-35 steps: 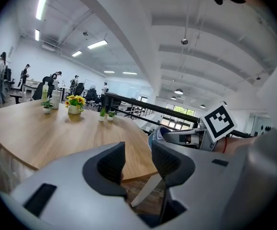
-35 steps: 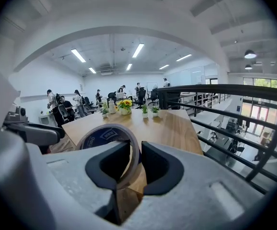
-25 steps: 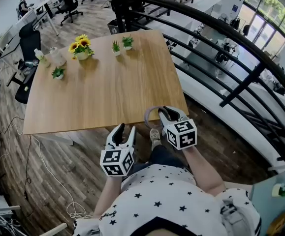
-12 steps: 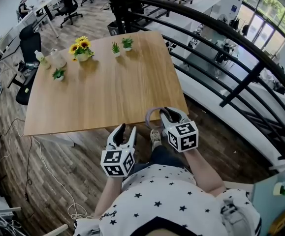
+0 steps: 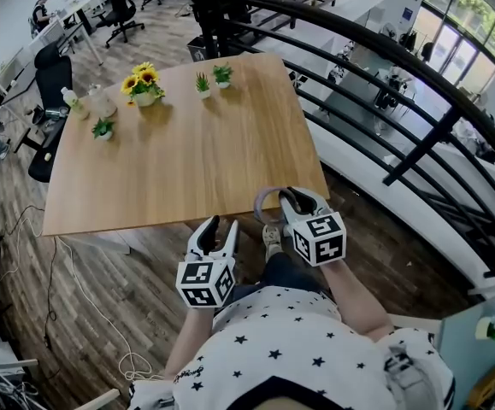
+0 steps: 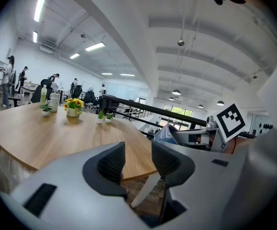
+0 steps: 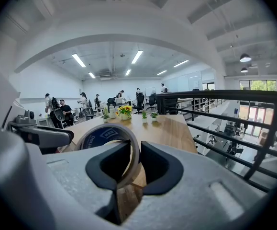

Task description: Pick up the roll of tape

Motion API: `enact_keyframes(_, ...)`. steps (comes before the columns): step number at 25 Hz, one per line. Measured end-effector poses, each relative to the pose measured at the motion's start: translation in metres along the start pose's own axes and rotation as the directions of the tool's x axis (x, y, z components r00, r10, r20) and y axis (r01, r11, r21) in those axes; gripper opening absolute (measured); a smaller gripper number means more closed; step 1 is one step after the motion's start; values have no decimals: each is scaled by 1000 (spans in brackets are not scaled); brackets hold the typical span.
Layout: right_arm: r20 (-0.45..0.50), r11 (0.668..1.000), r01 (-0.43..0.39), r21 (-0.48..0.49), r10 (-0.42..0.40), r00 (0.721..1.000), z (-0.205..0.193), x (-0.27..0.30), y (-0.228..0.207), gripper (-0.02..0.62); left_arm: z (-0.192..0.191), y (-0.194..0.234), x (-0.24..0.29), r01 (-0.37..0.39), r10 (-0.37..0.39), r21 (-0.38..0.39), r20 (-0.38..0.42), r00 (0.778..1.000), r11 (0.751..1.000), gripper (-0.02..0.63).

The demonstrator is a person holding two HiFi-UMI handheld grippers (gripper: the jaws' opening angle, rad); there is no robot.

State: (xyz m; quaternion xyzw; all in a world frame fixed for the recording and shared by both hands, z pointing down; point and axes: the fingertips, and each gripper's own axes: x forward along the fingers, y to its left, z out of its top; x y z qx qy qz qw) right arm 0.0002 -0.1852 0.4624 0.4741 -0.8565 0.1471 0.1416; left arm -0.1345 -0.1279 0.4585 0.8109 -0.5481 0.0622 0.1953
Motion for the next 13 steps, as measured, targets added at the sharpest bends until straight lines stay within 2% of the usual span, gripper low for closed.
enact_keyframes(13, 7, 1000, -8, 1, 8, 1000, 6, 2, -1, 75, 0, 0, 3, 1, -1, 2, -9, 1000, 1000, 167)
